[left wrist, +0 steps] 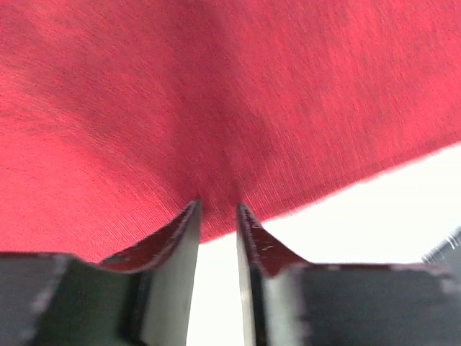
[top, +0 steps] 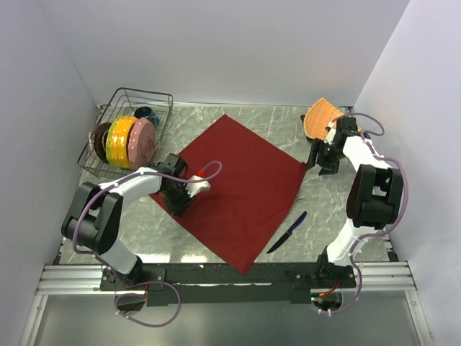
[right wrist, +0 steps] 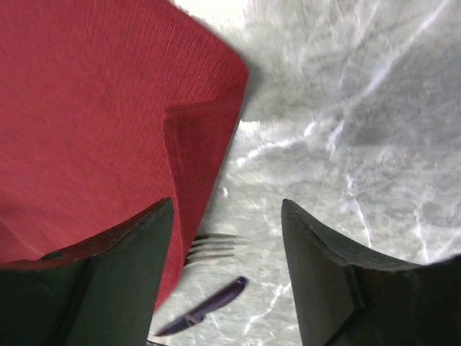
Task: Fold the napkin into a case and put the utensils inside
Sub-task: Rotate the flattened napkin at the center of the board.
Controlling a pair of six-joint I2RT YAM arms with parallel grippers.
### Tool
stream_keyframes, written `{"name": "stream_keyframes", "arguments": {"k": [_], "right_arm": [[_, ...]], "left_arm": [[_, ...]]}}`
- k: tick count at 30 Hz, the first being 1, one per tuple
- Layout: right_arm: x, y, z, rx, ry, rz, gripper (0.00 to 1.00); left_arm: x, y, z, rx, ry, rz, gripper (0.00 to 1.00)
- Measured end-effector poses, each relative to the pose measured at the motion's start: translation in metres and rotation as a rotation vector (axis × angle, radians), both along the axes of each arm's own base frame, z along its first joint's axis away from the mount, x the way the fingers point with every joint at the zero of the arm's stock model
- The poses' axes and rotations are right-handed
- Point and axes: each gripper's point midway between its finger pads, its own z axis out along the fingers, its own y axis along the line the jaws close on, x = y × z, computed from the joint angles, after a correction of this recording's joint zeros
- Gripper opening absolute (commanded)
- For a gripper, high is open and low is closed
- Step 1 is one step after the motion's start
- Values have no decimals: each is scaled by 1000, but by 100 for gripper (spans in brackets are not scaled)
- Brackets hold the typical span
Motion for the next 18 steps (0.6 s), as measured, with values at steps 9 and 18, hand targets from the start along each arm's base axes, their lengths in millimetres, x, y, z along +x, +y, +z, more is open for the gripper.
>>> {"name": "stream_keyframes", "arguments": {"k": [9,18], "right_arm": [[32,11,12,-67,-61,-51,71],[60,40,13,-237,-91,-52,70]], "left_arm": [[40,-21,68,-84,-90,41,56],[213,-51,155,-281,-384,322,56]]}}
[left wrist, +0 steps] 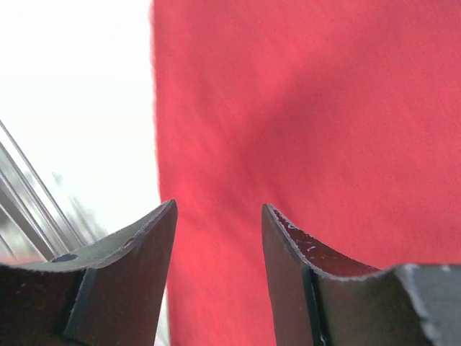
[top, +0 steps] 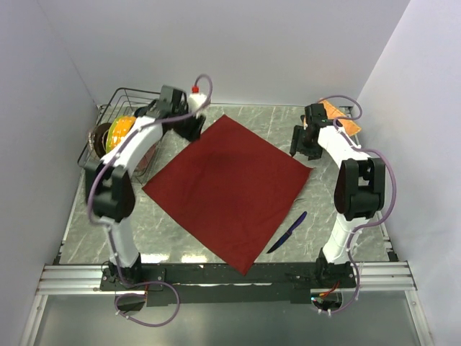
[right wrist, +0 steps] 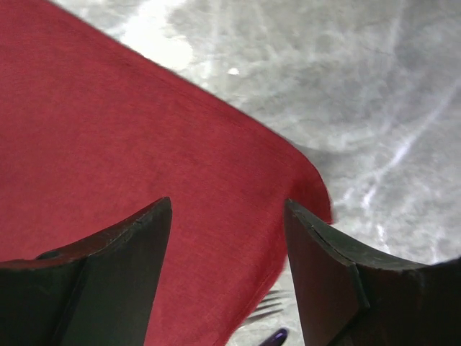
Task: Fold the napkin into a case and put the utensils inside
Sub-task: Rotate the flattened napkin at the center of the board, then pick up the flattened napkin from the center of the board.
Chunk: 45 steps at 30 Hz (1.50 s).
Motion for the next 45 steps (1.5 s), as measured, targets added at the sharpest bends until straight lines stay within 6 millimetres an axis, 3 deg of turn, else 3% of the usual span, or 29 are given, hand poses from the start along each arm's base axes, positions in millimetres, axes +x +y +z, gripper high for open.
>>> {"name": "stream_keyframes", "arguments": {"k": [3,6,10,14,20,30,35,41,44,45], "right_arm": [[-1,-12,-1,-29,4,-39,70],[-8,-25,-6,-37,21,-71,70],[-21,-42,-7,-21,38,-110,69],[-36,-58,-9,-1,54,-146,69],[-61,-75,-25,48,107,-192,67],[-58,-66,-43,131,129,-175,63],[-61,-60,-68,175,202,-176,57],[-47,-55,-67,229,183,-168,47],[-43,-51,-67,256,184,-161,42],[-42,-50,-67,266,182,-157,36]], "left_arm": [[58,-10,3,-43,-51,63,56],[103,-21,-4,-81,-83,99,56],[142,-33,-21,-129,-126,124,61],[156,-41,-47,-175,-122,141,64],[173,-57,-69,-267,-128,151,63],[193,-69,-110,-332,-113,178,63],[196,-72,-107,-342,-130,170,65],[207,-83,-95,-373,-181,144,64],[209,-89,-99,-369,-193,141,62],[209,-91,-101,-364,-193,144,62]]}}
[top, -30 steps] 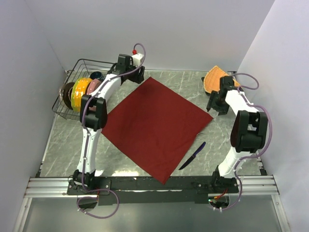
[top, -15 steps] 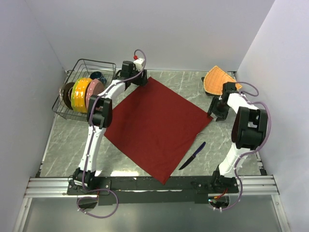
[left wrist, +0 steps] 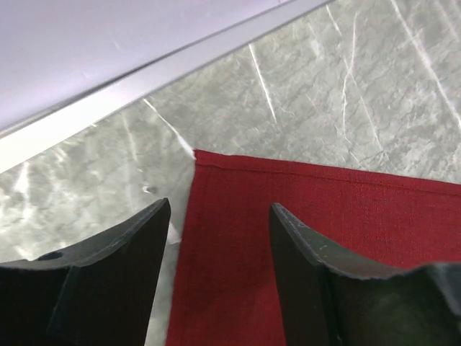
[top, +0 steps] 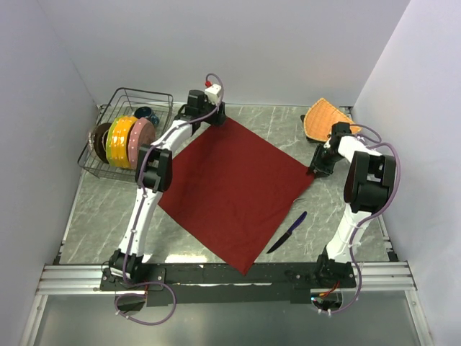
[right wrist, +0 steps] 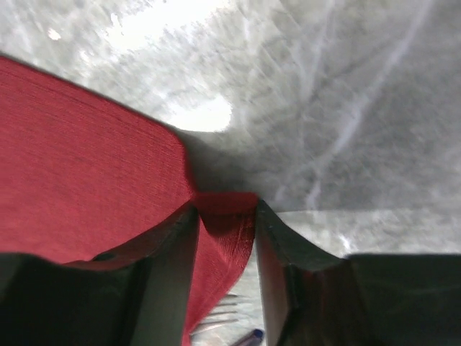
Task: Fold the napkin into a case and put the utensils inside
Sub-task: Pick up the flattened napkin from the center of the board.
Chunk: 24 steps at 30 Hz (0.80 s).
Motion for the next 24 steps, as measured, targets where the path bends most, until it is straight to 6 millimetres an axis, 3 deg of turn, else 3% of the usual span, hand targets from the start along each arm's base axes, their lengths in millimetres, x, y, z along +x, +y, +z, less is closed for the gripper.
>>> {"name": "stream_keyframes", "arguments": {"k": [3,4,6,12,15,18,20,24], "right_arm": [[3,4,-1,28,-3,4,24],[3,6,-1,35,-3,4,12],[3,8,-2,50,-2,13,0],[6,19,2,117,-14,26,0],[13,26,11,145,-47,47,0],[20,37,23,139,-92,101,0],[22,53,34,128,-126,166,0],[21,110,63,95,-220,377,0]], "left_arm": [[-3,-6,-7,16,10,12,60],[-3,-6,-8,21,16,18,60],[-5,-8,-9,16,27,24,60],[-10,-2,-24,-44,99,46,61],[-11,8,-20,-70,121,52,69],[-22,20,2,-85,146,55,78],[-31,32,27,-100,155,57,84],[-53,60,112,-162,117,26,87]]}}
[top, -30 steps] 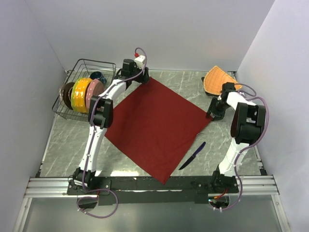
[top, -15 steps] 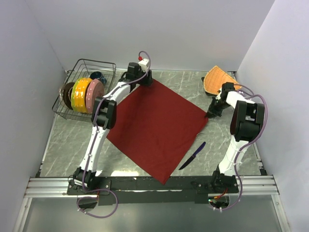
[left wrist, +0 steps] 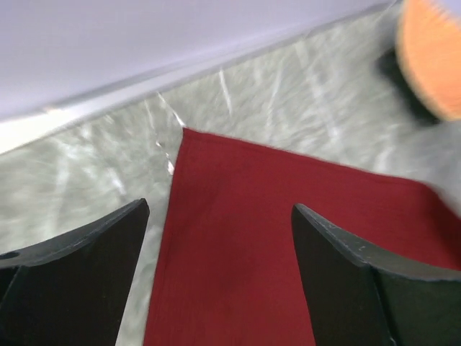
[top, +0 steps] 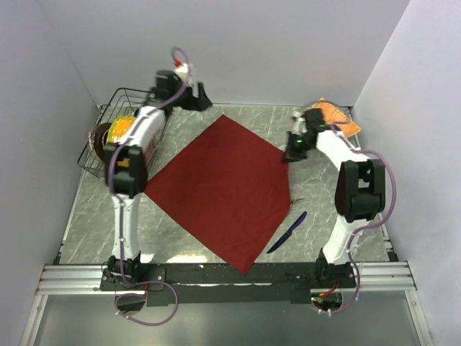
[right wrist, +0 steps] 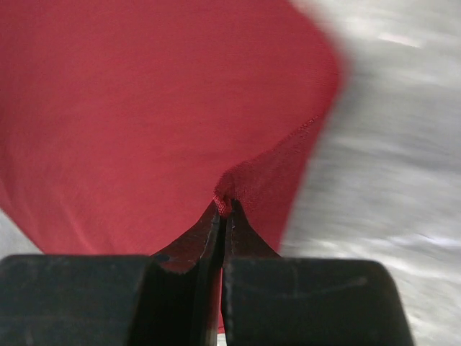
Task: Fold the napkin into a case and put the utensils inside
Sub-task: Pick up the flattened napkin from the center of the board, then fold the napkin flat at the center of the board.
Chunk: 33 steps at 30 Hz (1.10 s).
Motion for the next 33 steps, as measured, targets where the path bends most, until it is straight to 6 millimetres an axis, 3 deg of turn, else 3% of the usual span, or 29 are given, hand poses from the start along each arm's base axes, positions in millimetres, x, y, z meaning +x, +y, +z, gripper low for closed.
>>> {"name": "stream_keyframes", "arguments": {"k": [3,6,9,12,14,17,20,23,26,33], "right_arm": [[-10,49,16,-15,-67,164,0],[-31,101,21,-26,-106,344,0],[-55,140,18,-40,-124,498,0],[-90,173,11,-54,-132,657,0],[-125,188,3,-64,-129,780,0],[-182,192,-2,-64,-115,953,0],[-215,182,2,-52,-111,1054,0],[-228,167,1,-51,-115,1112,0],[-234,160,-6,-59,-95,1139,0],[-239,156,-15,-62,-66,1162,0]], "left_arm": [[-17,33,54,-31,-44,12,86],[-39,76,89,-21,-68,57,84],[-64,104,94,7,-44,90,82],[-94,120,80,42,14,91,80],[-112,128,64,69,63,83,79],[-140,139,36,115,142,61,76],[-165,147,14,159,202,33,72],[-185,146,-4,189,248,-11,68],[-193,144,-14,202,273,-34,63],[-188,117,-45,302,304,-108,59]]}}
